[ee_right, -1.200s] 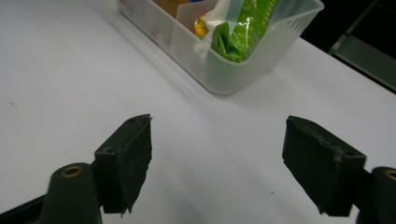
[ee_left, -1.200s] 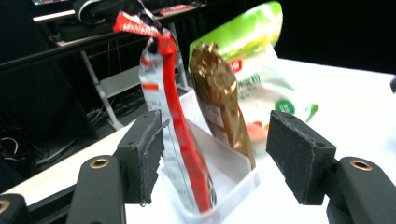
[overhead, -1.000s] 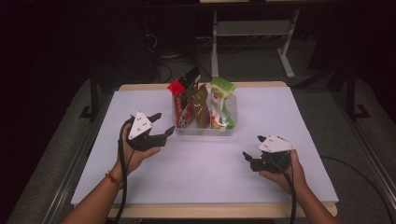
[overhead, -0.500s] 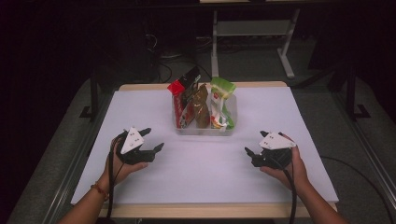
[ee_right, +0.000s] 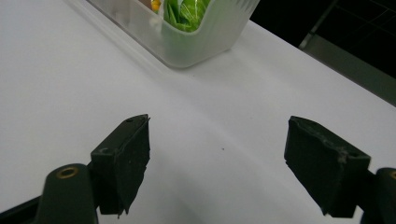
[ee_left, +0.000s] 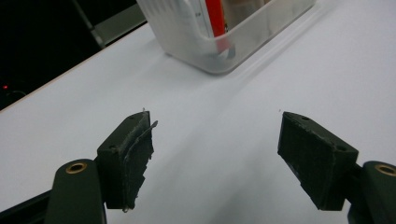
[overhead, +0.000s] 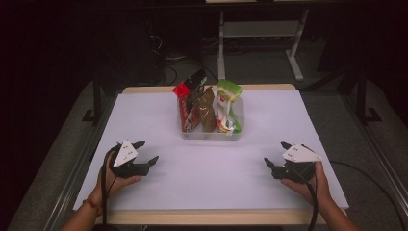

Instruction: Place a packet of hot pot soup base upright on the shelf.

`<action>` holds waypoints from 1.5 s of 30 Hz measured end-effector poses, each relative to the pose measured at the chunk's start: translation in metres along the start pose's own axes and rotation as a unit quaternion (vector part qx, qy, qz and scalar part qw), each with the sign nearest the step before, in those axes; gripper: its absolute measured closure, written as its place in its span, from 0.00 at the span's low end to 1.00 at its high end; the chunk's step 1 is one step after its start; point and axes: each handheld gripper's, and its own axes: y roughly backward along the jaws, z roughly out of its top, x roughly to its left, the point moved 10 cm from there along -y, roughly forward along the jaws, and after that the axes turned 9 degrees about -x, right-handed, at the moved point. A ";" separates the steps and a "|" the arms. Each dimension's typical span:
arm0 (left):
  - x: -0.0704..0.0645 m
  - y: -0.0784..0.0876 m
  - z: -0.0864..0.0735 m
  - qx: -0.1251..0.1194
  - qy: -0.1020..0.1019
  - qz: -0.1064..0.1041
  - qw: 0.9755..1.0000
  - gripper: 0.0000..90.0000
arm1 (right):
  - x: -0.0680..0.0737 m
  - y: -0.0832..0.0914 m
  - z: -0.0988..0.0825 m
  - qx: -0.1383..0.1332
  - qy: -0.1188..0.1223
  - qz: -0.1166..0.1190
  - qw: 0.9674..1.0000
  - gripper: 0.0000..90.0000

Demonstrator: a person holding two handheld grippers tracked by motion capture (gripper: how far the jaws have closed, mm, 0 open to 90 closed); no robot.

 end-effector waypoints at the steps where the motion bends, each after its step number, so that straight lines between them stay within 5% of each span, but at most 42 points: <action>1: 0.000 0.001 -0.001 -0.001 0.002 0.001 1.000 0.28 | 0.000 0.002 -0.002 0.001 -0.001 0.002 1.000 0.24; 8: 0.005 0.009 -0.011 -0.004 0.005 0.007 1.000 0.28 | -0.009 0.015 -0.014 -0.002 -0.019 -0.011 1.000 0.22; 21: 0.019 0.033 -0.029 -0.016 0.048 0.027 0.998 0.27 | -0.026 0.038 -0.030 -0.019 -0.056 -0.041 0.997 0.21; 30: 0.026 0.053 -0.036 -0.038 0.082 0.039 0.995 0.27 | -0.026 0.048 -0.039 -0.023 -0.066 -0.059 0.996 0.20; 45: 0.029 0.060 -0.036 -0.060 0.098 0.046 0.992 0.27 | -0.025 0.055 -0.051 -0.018 -0.074 -0.077 0.994 0.17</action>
